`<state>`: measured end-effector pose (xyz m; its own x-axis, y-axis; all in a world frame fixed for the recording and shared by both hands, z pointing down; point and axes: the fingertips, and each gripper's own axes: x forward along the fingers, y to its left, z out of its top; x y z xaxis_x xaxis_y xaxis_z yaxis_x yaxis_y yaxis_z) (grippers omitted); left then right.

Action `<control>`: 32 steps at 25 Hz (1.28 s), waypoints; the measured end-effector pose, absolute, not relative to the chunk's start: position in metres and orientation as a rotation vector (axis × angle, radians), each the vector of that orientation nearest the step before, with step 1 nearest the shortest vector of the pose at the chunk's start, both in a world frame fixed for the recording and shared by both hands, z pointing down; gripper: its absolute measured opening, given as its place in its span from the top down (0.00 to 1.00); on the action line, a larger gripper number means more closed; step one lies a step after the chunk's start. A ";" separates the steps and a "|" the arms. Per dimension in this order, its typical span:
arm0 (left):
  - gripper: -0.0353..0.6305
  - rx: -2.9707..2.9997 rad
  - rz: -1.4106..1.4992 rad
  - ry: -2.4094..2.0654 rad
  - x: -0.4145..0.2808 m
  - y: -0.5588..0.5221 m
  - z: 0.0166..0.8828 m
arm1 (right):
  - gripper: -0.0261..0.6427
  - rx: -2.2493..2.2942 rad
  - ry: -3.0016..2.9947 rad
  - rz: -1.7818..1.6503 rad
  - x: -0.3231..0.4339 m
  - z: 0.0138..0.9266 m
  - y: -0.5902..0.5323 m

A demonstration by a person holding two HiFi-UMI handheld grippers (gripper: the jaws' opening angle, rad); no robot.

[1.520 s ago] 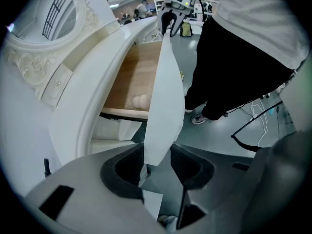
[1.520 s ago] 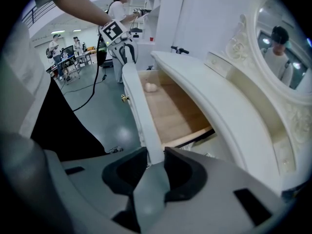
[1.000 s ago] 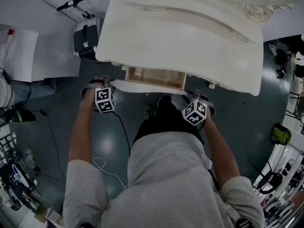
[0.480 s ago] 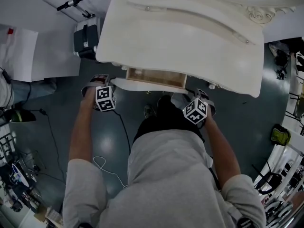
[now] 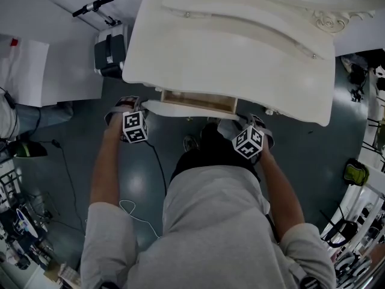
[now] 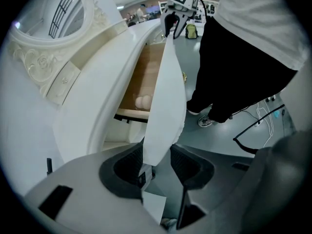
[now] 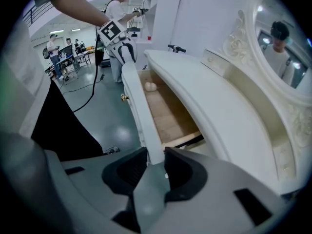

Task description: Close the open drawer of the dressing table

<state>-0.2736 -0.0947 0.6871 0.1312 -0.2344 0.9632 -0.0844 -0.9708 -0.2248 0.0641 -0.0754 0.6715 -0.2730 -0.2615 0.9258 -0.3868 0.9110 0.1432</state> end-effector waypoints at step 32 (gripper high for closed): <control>0.70 -2.273 -1.948 0.330 -0.273 -0.116 0.688 | 0.78 0.524 -1.856 0.143 0.065 0.672 -0.097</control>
<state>-0.2728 -0.1159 0.6880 0.1431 -0.2485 0.9580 -0.0806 -0.9677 -0.2390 0.0652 -0.0970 0.6719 -0.2555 -0.2835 0.9243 -0.4217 0.8930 0.1574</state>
